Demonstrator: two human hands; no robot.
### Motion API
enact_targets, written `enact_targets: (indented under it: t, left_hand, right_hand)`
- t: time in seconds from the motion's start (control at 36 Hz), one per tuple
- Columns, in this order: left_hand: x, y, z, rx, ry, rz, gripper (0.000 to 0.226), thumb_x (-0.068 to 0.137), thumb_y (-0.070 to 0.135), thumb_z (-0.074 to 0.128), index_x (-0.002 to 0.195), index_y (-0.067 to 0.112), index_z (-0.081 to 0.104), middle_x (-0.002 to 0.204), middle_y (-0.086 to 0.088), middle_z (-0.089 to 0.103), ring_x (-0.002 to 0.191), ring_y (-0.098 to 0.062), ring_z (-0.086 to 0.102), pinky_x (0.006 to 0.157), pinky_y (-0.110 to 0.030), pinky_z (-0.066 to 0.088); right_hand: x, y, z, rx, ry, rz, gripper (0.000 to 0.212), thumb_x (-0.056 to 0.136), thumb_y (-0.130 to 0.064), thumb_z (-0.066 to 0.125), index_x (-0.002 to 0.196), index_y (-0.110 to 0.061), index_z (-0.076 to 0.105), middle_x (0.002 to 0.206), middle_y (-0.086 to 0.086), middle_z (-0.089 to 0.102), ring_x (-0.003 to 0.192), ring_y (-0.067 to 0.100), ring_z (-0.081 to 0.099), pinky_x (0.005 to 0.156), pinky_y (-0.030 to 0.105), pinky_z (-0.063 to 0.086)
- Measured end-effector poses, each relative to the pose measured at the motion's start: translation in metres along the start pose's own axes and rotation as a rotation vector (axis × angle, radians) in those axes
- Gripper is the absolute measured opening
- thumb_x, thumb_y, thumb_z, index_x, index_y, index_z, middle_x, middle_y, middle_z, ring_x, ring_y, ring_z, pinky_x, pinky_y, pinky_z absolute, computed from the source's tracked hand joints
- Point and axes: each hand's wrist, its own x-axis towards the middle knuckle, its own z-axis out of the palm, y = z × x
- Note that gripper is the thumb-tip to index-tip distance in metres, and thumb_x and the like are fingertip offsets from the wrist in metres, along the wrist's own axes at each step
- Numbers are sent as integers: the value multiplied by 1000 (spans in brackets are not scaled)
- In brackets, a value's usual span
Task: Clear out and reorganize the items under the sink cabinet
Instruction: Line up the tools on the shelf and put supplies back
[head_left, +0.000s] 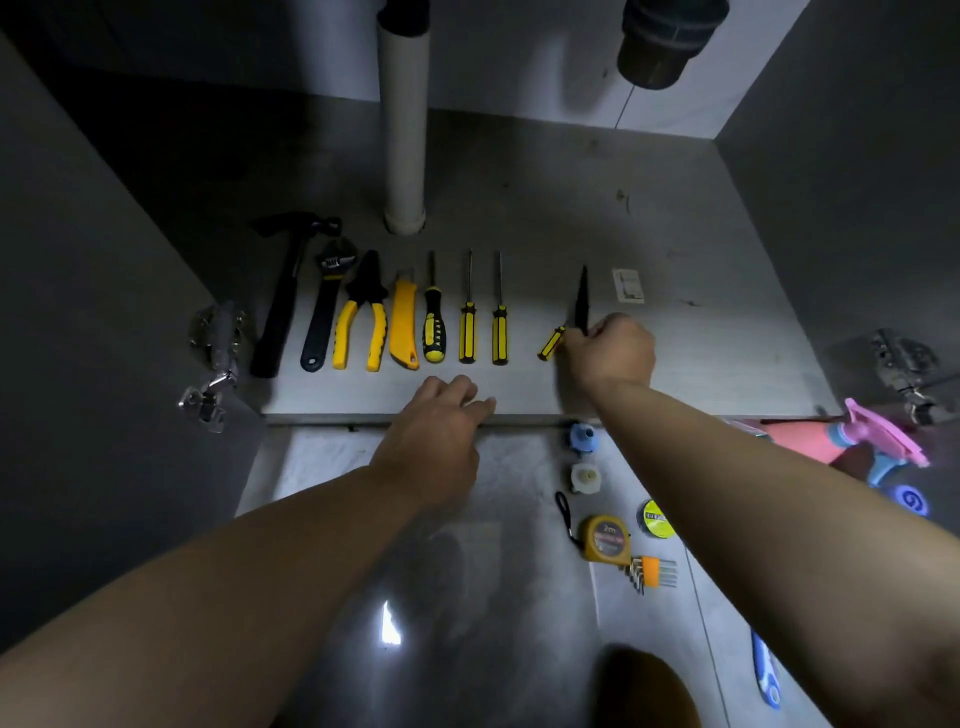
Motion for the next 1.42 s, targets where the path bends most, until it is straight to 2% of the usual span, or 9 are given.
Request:
enact_targets:
  t: [0.25,0.33,0.44,0.56,0.78,1.14,1.25,1.33,1.42]
  left_hand:
    - [-1,1,-1,-20,6,-13,61,95,15,56,154,22,42,153,1,40,138,-21,31,112,-35,39]
    - [-2,2,-1,-22,11,-15,62,94,16,57,154,22,42,152,1,40,138,-21,30,112,-35,38]
    - [-2,2,-2,-21,5,-10,63,94,15,57,154,22,41,153,0,39,138,-21,30,112,-35,37]
    - [-2,3,-2,-25,12,-15,62,94,14,57,154,22,42,153,0,40,138,-22,31,112,-36,38]
    - [-3,3,-2,-26,15,-10,64,93,14,58,154,21,41,152,0,40,138,-21,31,113,-34,37]
    - [-1,1,-1,-7,9,2,63,94,15,57,155,21,40,153,-1,39,138,-22,31,114,-34,35]
    - [-1,0,1,-20,13,-3,63,94,16,58,154,21,42,152,0,40,137,-22,31,113,-34,36]
    - [-1,-1,2,-19,13,6,62,94,17,58,154,21,41,152,0,40,137,-22,31,112,-33,36]
    - [-2,-1,1,-25,13,4,63,94,16,57,154,21,41,152,0,40,137,-21,31,112,-34,36]
  right_hand:
    - [9,24,1,-65,-51,113,28,88,-32,65,100,-7,66,108,18,69,100,36,65,74,28,40]
    - [2,18,4,-47,-18,-15,31,91,-33,63,108,-9,56,110,19,65,103,40,62,77,33,41]
    - [-8,5,10,-52,-79,-286,32,92,-31,65,118,-12,60,119,15,59,105,34,59,84,34,44]
    - [-15,1,19,-96,-161,-337,41,92,-26,70,130,-15,62,134,11,52,113,29,58,100,35,47]
    - [-24,3,22,-94,-188,-510,42,93,-14,67,134,-13,61,131,9,60,116,26,59,101,34,48]
    - [-26,5,23,-52,-153,-502,40,95,-25,65,134,-18,60,129,8,60,117,25,57,101,38,49]
    - [-19,12,15,-108,53,-323,34,94,-28,61,126,-19,61,130,12,47,114,34,51,98,40,44]
    - [-9,16,10,-171,18,-182,37,94,-25,61,129,-13,58,132,15,43,120,36,47,101,43,43]
    - [-4,21,11,-187,-26,-219,37,95,-15,58,131,-7,59,134,17,47,122,36,45,101,40,43]
